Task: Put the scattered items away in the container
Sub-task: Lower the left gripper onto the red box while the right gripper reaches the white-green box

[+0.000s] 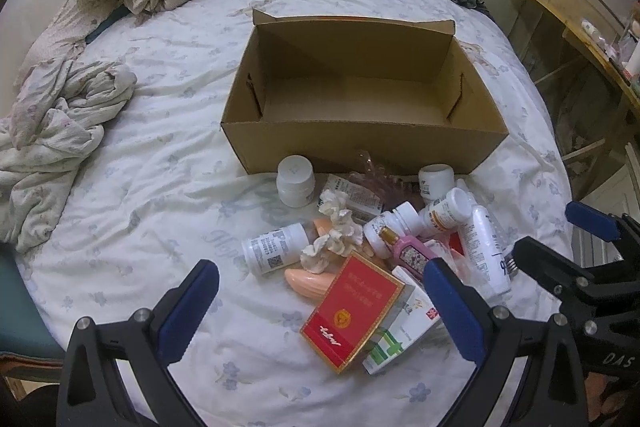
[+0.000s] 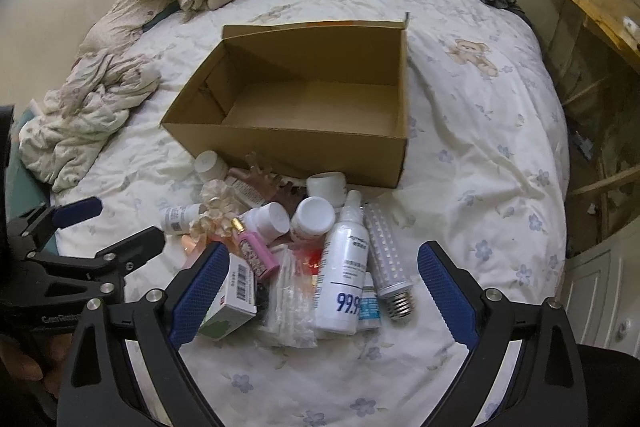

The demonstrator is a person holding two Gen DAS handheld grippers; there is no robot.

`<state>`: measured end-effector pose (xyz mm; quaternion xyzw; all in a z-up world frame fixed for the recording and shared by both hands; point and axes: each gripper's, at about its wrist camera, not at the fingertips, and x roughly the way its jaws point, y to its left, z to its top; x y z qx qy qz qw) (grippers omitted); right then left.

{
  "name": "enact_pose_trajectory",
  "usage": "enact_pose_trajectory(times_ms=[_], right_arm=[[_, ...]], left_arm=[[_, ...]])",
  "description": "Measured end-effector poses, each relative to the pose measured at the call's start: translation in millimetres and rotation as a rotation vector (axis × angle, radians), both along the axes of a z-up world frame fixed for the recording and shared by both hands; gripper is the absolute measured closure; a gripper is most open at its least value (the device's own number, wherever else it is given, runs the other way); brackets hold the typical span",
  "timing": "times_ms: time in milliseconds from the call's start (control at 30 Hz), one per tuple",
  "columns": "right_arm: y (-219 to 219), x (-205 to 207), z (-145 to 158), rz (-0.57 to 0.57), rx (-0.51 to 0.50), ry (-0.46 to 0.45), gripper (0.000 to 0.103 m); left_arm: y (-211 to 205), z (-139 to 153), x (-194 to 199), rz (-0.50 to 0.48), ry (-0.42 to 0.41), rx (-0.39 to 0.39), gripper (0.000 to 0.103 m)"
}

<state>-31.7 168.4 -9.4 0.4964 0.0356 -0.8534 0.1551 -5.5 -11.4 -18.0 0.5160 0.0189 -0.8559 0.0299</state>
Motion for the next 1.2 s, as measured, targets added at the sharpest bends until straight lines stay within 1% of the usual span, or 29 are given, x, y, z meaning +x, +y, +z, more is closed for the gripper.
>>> enact_pose_trajectory(times_ms=[100, 167, 200, 233, 267, 333, 400, 467, 533, 600, 667, 733, 867, 900, 1000, 1100, 1200], right_arm=[[11, -5, 0, -0.047, -0.031, -0.025, 0.006], [20, -9, 2, -0.09, -0.067, -0.034, 0.006], [24, -11, 3, -0.113, -0.089, -0.037, 0.005], [30, -12, 6, -0.141, -0.104, -0.03, 0.002], [34, -12, 9, -0.159, -0.104, -0.003, 0.0], [40, -15, 14, -0.185, -0.125, -0.01, 0.0], [42, -15, 16, -0.177, -0.154, -0.024, 0.0], [42, -15, 19, -0.161, -0.179, -0.025, 0.0], [42, -14, 22, -0.139, -0.203, -0.027, 0.0], [45, -12, 25, -0.153, -0.2, -0.016, 0.0], [51, -11, 27, -0.169, -0.198, 0.004, 0.0], [57, -10, 30, -0.172, -0.212, 0.009, 0.0], [65, -11, 26, -0.159, -0.255, -0.026, 0.0], [67, -11, 25, -0.159, -0.272, -0.033, 0.0], [71, -9, 27, -0.139, -0.33, -0.042, 0.0], [71, -4, 31, -0.131, -0.328, -0.022, 0.0], [73, -4, 29, -0.136, -0.346, -0.036, 0.0]], left_arm=[[-4, 1, -1, 0.008, 0.003, 0.015, 0.001], [-9, 2, -2, 0.016, 0.004, 0.042, 0.001], [-12, 1, -3, 0.019, -0.006, 0.063, 0.001], [-15, 0, -4, 0.012, -0.021, 0.096, 0.001], [-17, 1, -4, -0.008, -0.023, 0.145, 0.001], [-19, 3, -2, -0.039, -0.015, 0.233, 0.001], [-17, 4, -1, -0.06, -0.018, 0.256, 0.001], [-14, 1, 0, -0.074, -0.041, 0.271, 0.001], [-14, -2, 0, -0.077, -0.068, 0.264, 0.001], [-16, -4, -1, -0.076, -0.097, 0.262, 0.001], [-22, -6, -2, -0.065, -0.134, 0.284, 0.001], [-26, -8, 0, -0.057, -0.162, 0.285, 0.001], [-24, -21, 6, -0.07, -0.226, 0.234, 0.001], [-18, -27, 6, -0.092, -0.242, 0.213, 0.001], [0, -40, 6, -0.156, -0.256, 0.14, 0.001], [14, -53, 1, -0.202, -0.28, 0.098, 0.001], [17, -65, -8, -0.221, -0.306, 0.082, 0.003]])
